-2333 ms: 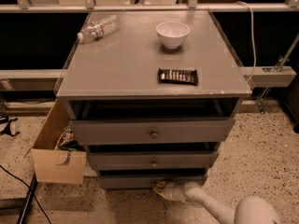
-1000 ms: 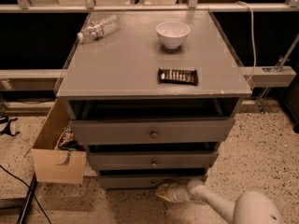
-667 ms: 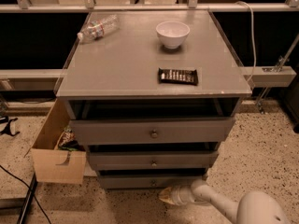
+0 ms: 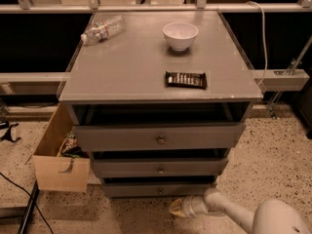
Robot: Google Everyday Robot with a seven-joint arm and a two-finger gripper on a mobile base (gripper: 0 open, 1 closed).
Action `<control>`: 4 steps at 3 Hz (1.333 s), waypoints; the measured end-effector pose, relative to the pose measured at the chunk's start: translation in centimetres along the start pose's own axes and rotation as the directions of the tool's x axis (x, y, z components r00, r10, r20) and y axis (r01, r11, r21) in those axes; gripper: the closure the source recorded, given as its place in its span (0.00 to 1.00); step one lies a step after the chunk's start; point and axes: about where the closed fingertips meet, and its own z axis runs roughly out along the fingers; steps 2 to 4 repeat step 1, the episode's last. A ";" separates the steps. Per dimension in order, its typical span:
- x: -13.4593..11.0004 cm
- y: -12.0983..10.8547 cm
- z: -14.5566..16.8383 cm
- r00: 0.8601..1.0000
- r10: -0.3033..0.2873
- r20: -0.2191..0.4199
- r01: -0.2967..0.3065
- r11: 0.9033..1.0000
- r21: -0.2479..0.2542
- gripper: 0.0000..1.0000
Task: Close bottom drawer
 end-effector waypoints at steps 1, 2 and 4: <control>0.0 0.0 0.0 1.000 0.000 0.000 0.000 1.000 0.000 0.61; 0.0 0.0 0.0 1.000 0.000 0.000 0.000 1.000 0.000 0.61; 0.0 0.0 0.0 1.000 0.000 0.000 0.000 1.000 0.000 0.61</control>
Offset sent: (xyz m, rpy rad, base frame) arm 0.0000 0.0000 0.0000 0.0000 0.0000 0.0000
